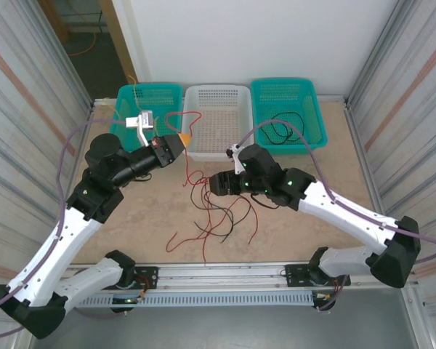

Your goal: Untangle the cables

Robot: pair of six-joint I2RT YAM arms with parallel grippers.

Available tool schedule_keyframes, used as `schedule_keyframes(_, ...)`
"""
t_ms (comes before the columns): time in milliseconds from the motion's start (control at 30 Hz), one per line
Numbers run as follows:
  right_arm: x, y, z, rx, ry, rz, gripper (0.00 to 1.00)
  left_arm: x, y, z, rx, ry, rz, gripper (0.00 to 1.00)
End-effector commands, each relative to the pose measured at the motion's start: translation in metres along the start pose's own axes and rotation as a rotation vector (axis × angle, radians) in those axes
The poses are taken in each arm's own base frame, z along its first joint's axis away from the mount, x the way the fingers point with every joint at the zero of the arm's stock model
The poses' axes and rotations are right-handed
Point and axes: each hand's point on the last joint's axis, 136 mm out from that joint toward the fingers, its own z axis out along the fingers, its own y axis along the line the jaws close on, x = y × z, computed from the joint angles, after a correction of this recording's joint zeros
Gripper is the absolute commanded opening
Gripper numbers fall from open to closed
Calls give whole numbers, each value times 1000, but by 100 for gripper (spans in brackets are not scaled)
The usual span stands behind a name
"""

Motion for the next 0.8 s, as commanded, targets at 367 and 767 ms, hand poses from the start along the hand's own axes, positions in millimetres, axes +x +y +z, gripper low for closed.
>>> schedule_keyframes(367,20,8,50,-114,-6,103,73,-40,-73,-8,253,-95,27,0)
schedule_keyframes(767,29,-11,110,-26,-20,153,25,-51,-81,-5,255,-110,36,0)
